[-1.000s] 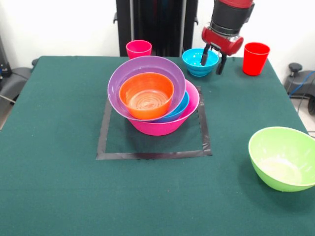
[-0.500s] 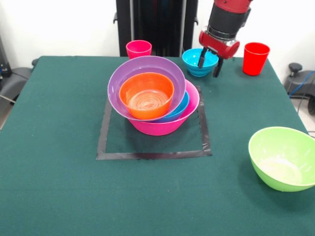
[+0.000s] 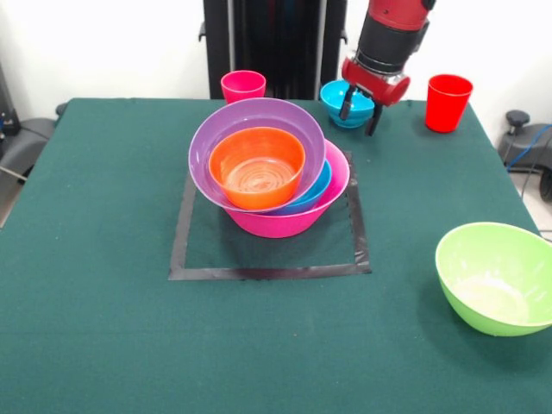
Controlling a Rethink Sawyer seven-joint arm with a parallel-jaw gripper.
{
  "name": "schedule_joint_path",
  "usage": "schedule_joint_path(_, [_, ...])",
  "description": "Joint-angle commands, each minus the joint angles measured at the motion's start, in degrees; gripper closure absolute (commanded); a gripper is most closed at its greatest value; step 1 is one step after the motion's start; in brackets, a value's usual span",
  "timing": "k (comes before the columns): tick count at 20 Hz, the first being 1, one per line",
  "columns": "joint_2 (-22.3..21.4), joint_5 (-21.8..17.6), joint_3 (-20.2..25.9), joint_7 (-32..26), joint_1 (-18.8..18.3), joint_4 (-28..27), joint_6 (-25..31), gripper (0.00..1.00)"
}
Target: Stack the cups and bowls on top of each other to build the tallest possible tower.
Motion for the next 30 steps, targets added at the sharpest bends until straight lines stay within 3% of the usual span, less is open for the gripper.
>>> schedule_joint_path(1, [-2.4, 3.1, 2.4, 8.9, 1.0, 3.0, 1.4, 0.0])
schedule_joint_path(6, [-8.0, 3.9, 0.6, 7.4, 2.9, 2.1, 9.0, 0.0])
schedule_joint_path(17, [-9.8, 3.5, -2.9, 4.6, 5.0, -8.1, 20.1, 0.0])
schedule_joint_path(25, [-2.5, 3.1, 0.1, 7.7, 3.3, -6.2, 5.9, 0.0])
schedule_joint_path(30, [-0.2, 4.8, 0.1, 9.1, 4.3, -6.9, 3.3, 0.0])
